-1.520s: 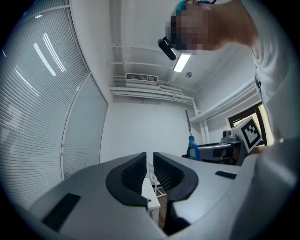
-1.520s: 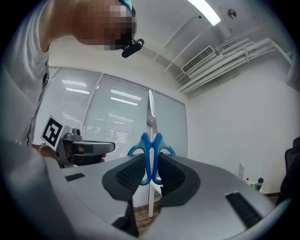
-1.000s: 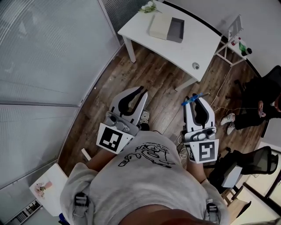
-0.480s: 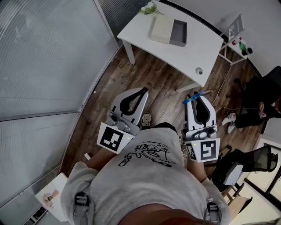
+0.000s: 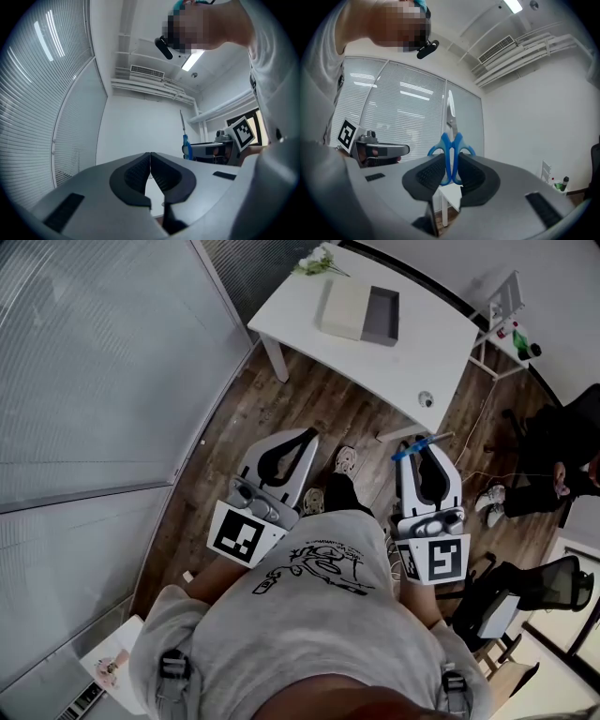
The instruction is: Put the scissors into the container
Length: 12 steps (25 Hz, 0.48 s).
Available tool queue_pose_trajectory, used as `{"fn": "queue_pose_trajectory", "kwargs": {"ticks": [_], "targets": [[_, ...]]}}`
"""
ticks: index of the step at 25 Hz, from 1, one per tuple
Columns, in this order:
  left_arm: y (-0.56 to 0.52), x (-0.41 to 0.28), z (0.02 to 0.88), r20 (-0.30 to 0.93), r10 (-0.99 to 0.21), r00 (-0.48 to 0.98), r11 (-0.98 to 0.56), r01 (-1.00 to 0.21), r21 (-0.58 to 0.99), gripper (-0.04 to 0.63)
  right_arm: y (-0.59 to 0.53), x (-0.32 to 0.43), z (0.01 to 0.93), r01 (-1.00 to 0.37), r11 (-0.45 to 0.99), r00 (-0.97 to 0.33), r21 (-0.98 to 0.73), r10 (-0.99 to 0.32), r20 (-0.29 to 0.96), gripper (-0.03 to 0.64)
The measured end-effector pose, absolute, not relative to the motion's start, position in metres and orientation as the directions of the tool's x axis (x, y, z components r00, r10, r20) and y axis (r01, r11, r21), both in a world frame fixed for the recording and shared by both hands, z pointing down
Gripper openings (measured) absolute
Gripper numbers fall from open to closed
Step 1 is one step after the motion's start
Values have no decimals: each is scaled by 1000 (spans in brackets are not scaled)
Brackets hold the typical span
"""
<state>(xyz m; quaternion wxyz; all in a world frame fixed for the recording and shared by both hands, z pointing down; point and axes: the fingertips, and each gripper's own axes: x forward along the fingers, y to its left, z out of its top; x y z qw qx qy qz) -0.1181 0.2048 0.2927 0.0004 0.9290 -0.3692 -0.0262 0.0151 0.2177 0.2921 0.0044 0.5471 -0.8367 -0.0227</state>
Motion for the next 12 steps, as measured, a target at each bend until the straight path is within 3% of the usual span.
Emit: {"fn": "queue_pose_trajectory", "kwargs": {"ticks": [12], "targets": [[137, -83, 289, -49, -677, 734, -735, -678, 6, 21, 148, 48, 291, -916, 400, -402, 36, -915, -32, 92]]}}
